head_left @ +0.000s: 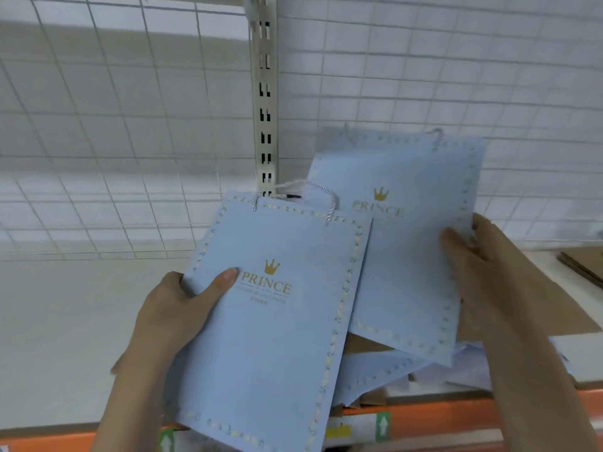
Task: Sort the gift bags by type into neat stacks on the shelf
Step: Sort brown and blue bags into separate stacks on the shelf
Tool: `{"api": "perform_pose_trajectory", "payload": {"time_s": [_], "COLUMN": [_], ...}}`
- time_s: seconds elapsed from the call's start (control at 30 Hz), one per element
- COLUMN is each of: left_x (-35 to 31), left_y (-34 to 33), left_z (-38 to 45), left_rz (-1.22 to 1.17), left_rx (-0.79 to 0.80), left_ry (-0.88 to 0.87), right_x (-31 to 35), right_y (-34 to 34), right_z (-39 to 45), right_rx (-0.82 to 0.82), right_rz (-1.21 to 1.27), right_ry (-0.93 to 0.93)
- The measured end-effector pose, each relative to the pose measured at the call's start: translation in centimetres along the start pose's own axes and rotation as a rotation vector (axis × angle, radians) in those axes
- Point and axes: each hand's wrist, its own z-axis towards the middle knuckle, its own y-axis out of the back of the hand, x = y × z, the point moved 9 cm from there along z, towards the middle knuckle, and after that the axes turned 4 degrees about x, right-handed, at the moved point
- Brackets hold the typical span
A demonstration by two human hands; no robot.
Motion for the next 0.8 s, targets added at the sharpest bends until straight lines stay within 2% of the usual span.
{"api": "perform_pose_trajectory", "payload": {"time_s": [0.1, 0.17, 0.37, 0.53, 0.7, 0.8], "left_x": [-1.3, -2.5, -7.2, -8.2, -6.9, -5.4], "left_y": [-0.7, -1.6, -6.3, -8.8, -9.8, -10.3], "left_z": [-0.9, -1.7, -5.2, -8.9, -13.7, -15.7], "left_rz": [-0.020, -0.017, 0.030, 0.146, 0.108, 0.083], "left_rx": [-0.031, -0.042, -0.047, -0.126, -0.297, -0.328], "left_ry": [-0.002, -0.012, -0.042, 0.061, 0.124, 0.202], "right_x": [-1.4, -2.5, -9.0, -15.9, -18.6, -19.6], "right_y": [5.0, 7.8, 13.8, 15.1, 17.0, 17.4], "right_z": [0.5, 0.8, 2.8, 4.0, 5.7, 5.9], "right_rx": [-0.122, -0.145, -0.096, 0.092, 0.081, 0.047], "right_rz": [0.020, 0.003, -0.123, -0.062, 0.013, 0.072], "right_ry": [-0.005, -0.019, -0.082, -0.305, -0.321, -0.340]}}
